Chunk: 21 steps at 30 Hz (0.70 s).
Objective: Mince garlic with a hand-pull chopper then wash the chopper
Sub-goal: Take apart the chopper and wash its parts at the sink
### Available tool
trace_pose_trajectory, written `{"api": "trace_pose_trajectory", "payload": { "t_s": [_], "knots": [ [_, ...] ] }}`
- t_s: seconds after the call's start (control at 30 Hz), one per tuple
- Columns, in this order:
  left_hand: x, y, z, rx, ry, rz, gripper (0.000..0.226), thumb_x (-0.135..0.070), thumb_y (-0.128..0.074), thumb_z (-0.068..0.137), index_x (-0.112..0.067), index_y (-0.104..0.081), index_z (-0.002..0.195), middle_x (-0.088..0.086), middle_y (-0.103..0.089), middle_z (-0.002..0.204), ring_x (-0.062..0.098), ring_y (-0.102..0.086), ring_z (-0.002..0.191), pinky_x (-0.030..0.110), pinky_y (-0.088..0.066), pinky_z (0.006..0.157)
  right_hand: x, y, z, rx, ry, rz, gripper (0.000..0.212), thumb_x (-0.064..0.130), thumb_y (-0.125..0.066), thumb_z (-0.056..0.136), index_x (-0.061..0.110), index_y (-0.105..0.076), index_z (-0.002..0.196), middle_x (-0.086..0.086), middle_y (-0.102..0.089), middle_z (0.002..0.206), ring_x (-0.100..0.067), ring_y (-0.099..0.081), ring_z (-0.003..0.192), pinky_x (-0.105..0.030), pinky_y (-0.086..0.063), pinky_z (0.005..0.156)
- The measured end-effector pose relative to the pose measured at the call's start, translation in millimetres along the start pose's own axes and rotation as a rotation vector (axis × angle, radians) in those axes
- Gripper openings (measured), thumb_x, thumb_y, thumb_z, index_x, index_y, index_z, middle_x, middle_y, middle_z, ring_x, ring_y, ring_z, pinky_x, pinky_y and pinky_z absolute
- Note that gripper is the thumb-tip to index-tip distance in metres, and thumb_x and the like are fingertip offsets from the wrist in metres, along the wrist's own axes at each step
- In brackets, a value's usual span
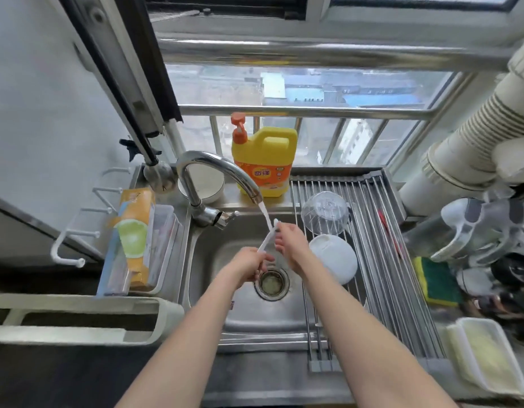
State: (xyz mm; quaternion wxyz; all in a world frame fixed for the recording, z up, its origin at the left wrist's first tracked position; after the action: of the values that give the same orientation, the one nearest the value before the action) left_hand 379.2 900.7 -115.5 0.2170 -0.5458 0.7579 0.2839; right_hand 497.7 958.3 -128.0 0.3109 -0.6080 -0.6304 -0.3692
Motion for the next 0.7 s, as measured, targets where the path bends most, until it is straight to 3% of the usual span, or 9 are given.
{"api": "trace_pose_trajectory", "payload": {
  "t_s": [0.03,0.07,0.13,0.23,0.37,0.43,0.5,0.6,0.7],
  "knots": [
    [-10.2,2.1,-0.3,-0.06,-0.079,0.191,0.027,-0.012,-0.046,0.098,0.0,-0.065,0.112,0.012,-0.061,0.081,0.01,-0.06,0.054,0.024,-0.045,0.052,2.8,0.3,-0.4,-0.004,0.013,-0.043,0.018,0.021,-0.051,0.094,0.016,-0.049,0.077,0.007,-0.044,0.055,-0.006,-0.041,0.047,-0.018,-0.035,0.043],
    [-18.3,3.0,-1.0,-0.118,-0.151,0.408,0.028,-0.013,-0.046,0.097,-0.001,-0.064,0.114,0.016,-0.065,0.098,0.018,-0.067,0.08,0.029,-0.049,0.067,4.9,-0.8,-0.6,0.008,0.029,-0.059,0.013,0.023,-0.055,0.091,0.015,-0.048,0.083,0.004,-0.046,0.061,-0.005,-0.044,0.048,-0.017,-0.037,0.043],
    [-28.5,1.7,-5.3,-0.218,-0.248,0.798,0.028,-0.013,-0.042,0.097,-0.002,-0.055,0.12,0.018,-0.059,0.123,0.032,-0.056,0.114,0.036,-0.043,0.091,5.9,-1.8,-1.3,0.017,0.02,-0.017,0.015,0.02,-0.059,0.087,0.016,-0.044,0.087,-0.001,-0.049,0.068,-0.006,-0.048,0.048,-0.019,-0.042,0.043],
    [-30.0,-4.7,-9.1,-0.254,-0.337,1.023,0.032,-0.028,-0.036,0.101,-0.006,-0.042,0.123,0.018,-0.05,0.128,0.036,-0.049,0.118,0.042,-0.041,0.092,7.1,7.1,-6.3,-0.051,-0.024,0.123,0.003,0.007,-0.047,0.094,0.01,-0.048,0.094,-0.011,-0.059,0.077,-0.019,-0.061,0.059,-0.029,-0.056,0.056],
    [-26.1,2.3,-1.6,-0.161,-0.331,0.795,0.041,-0.034,-0.029,0.104,-0.007,-0.058,0.113,0.015,-0.062,0.117,0.033,-0.057,0.109,0.036,-0.043,0.085,14.6,5.5,-14.2,-0.021,0.001,0.129,0.015,0.008,-0.041,0.099,0.008,-0.053,0.091,-0.018,-0.064,0.075,-0.024,-0.066,0.058,-0.032,-0.059,0.054],
    [-22.4,1.0,4.1,-0.058,-0.283,0.656,0.038,-0.033,-0.039,0.102,-0.009,-0.069,0.102,0.01,-0.066,0.099,0.024,-0.061,0.086,0.029,-0.044,0.072,16.8,3.9,-12.9,-0.019,0.047,-0.019,0.018,0.011,-0.043,0.098,0.013,-0.055,0.085,-0.015,-0.065,0.071,-0.025,-0.066,0.058,-0.037,-0.059,0.058],
    [-18.0,-7.8,9.3,0.044,-0.232,0.456,0.035,-0.033,-0.048,0.098,-0.01,-0.073,0.093,0.01,-0.064,0.087,0.017,-0.053,0.066,0.026,-0.044,0.063,21.0,0.1,-11.8,-0.022,0.096,-0.145,0.02,0.015,-0.04,0.098,0.014,-0.055,0.084,-0.011,-0.061,0.065,-0.022,-0.061,0.053,-0.033,-0.056,0.055],
    [-12.1,-16.9,11.4,0.12,-0.136,0.096,0.031,-0.028,-0.05,0.098,-0.01,-0.065,0.078,0.013,-0.067,0.085,0.02,-0.059,0.065,0.037,-0.052,0.077,23.2,-16.3,-13.3,0.06,0.074,-0.072,0.021,0.013,-0.03,0.102,0.014,-0.05,0.104,-0.006,-0.049,0.062,-0.014,-0.041,0.048,-0.022,-0.038,0.041],
    [-8.2,-15.1,11.7,0.191,-0.112,-0.052,0.028,-0.026,-0.051,0.099,-0.011,-0.063,0.078,0.004,-0.069,0.071,0.012,-0.067,0.058,0.036,-0.051,0.083,20.7,-26.1,-12.6,0.169,0.031,0.01,0.028,0.002,-0.032,0.098,0.016,-0.053,0.111,-0.002,-0.049,0.063,-0.01,-0.042,0.054,-0.02,-0.039,0.048]
  ]
}}
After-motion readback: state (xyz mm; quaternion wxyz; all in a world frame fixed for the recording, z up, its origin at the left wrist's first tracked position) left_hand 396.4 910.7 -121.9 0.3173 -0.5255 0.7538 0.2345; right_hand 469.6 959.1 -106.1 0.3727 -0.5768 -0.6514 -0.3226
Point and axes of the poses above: each hand's wrist, its own z-axis towards the middle knuckle, its own y-axis out of the back of the hand, x = y × z, the point moved 8 cm from there along z, towards the middle knuckle
